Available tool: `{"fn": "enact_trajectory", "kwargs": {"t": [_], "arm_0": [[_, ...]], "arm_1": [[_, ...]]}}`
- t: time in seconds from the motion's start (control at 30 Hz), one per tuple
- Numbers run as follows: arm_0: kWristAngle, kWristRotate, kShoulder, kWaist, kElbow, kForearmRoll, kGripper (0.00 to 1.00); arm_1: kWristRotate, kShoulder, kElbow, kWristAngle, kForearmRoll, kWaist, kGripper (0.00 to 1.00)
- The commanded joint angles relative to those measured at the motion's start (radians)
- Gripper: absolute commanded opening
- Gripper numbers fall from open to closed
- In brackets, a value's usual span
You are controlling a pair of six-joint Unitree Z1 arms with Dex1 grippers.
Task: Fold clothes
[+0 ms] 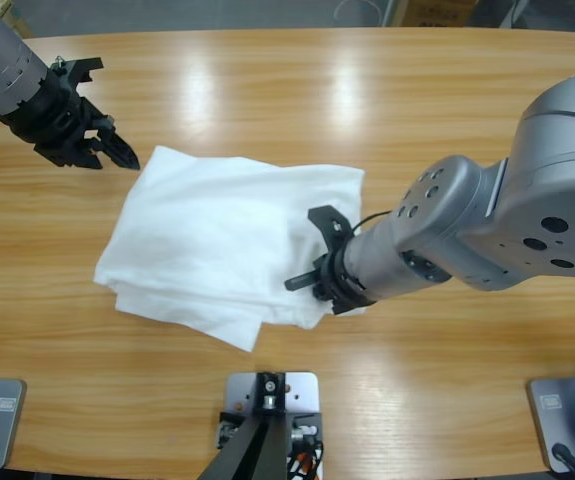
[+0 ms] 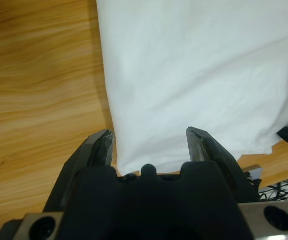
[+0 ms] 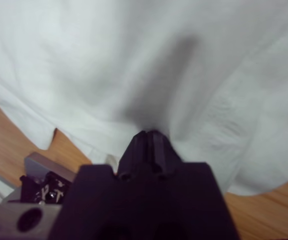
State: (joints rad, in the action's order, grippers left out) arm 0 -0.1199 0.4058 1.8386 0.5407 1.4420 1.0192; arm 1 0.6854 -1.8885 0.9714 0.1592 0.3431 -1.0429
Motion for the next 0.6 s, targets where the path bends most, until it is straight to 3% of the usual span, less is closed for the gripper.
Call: {"fn": "enact_trajectory", "kwargs": {"t": [0.03,0.2,0.23,0.27,0.3,0.47,0.6], "arm_0": [[-0.017,-0.011,0.046,-0.001,-0.026,-0.03,0.586],[-0.043,-0.01,0.113,0.004,-0.009,-0.052,0.551],[-0.063,-0.02,0.134,0.005,0.003,-0.051,0.37],[-0.079,-0.036,0.143,0.005,0.012,-0.052,0.1],[-0.091,-0.057,0.15,0.007,0.024,-0.053,0.0],[-0.149,-0.2,0.212,0.059,0.113,-0.051,0.0],[-0.148,-0.223,0.28,0.055,0.144,-0.052,0.0]], "arm_1": [[0.019,-0.03,-0.084,-0.015,-0.008,-0.009,0.0],[0.019,-0.026,-0.102,-0.009,-0.006,-0.009,0.0],[0.019,-0.024,-0.1,-0.005,-0.006,-0.009,0.0],[0.019,-0.025,-0.1,0.005,-0.006,-0.009,0.0],[0.019,-0.031,-0.1,0.014,-0.006,-0.009,0.0],[0.016,-0.044,-0.097,0.017,-0.007,-0.009,0.0],[0.016,-0.048,-0.1,0.022,-0.005,-0.009,0.0]]}}
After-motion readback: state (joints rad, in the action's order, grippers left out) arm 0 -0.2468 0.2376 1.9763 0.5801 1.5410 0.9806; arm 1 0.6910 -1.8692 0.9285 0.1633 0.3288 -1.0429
